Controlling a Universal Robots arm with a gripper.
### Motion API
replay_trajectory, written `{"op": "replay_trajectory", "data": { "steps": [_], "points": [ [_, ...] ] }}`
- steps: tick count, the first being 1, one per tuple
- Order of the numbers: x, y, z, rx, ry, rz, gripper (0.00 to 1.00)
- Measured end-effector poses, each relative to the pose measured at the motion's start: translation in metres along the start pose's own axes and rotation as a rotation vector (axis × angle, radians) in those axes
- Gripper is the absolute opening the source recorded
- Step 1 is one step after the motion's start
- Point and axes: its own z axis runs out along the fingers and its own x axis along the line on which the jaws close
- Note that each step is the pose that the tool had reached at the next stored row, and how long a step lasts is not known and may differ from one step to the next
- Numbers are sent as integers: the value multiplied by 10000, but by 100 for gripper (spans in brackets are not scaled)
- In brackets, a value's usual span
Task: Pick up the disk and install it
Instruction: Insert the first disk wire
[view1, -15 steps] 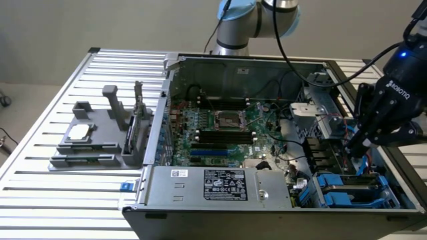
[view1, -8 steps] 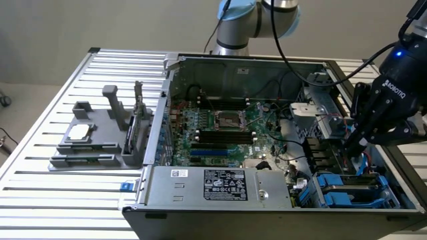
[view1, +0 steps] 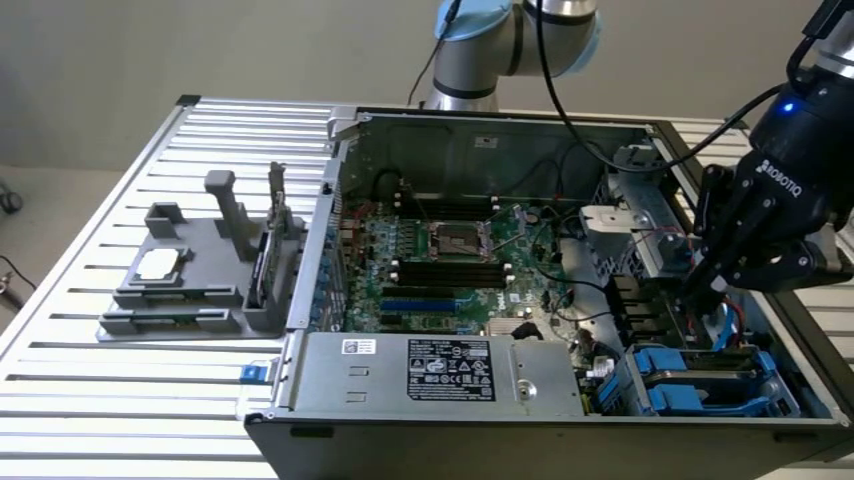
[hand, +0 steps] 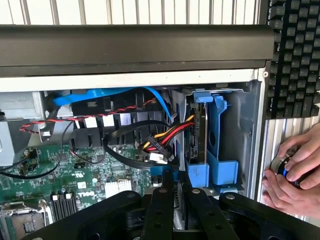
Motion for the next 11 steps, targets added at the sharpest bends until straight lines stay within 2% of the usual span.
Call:
{"op": "replay_trajectory", "data": {
  "steps": [5,7,11],
  "points": [
    [-64,7,32,4,24,-3,16],
    [-87,11,47,5,50,-7,16],
    [-107,14,61,6,55,-7,16]
  ]
}}
